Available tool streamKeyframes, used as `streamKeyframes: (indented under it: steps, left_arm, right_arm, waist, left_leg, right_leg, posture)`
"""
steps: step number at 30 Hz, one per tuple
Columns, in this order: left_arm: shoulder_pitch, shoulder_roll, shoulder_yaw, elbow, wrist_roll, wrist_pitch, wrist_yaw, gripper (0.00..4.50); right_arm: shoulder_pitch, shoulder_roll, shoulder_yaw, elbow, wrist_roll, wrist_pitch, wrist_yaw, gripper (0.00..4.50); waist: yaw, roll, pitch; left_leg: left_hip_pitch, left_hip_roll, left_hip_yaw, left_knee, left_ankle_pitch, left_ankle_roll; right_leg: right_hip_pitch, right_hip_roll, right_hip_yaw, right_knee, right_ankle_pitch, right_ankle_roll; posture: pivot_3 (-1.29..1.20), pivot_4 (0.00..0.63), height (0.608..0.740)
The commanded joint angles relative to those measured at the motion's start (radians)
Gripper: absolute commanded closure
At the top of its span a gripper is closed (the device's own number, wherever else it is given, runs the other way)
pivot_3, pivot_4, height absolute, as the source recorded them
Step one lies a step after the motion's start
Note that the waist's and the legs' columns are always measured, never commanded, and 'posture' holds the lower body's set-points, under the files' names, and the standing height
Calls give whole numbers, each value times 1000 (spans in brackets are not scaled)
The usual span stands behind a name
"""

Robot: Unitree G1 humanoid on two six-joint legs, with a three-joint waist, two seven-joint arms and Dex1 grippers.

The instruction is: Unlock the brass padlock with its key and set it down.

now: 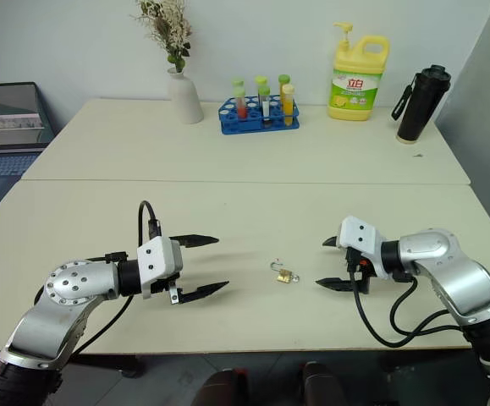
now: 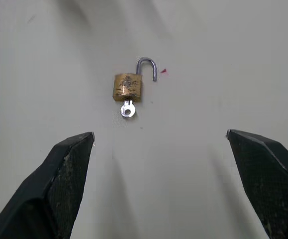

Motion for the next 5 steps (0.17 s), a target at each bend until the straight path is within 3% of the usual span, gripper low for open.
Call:
streamKeyframes:
  steps: [1, 5]
  left_arm:
    - [-25, 16, 7, -29, -38, 15, -34, 0]
    - [-22, 37, -11, -50, -74, 40, -99, 0]
  right_arm:
    - [7, -2, -71, -37, 65, 12, 40, 16]
    - [26, -9, -81, -59, 62, 4, 56, 16]
  waist:
    - [0, 0, 0]
    - [0, 0, 0]
  left_leg:
    - [0, 0, 0, 0, 0, 0]
    - [0, 0, 0, 0, 0, 0]
  right_leg:
    - [0, 0, 0, 0, 0, 0]
    - [0, 0, 0, 0, 0, 0]
  posture:
    - [0, 150, 740]
    - [0, 150, 740]
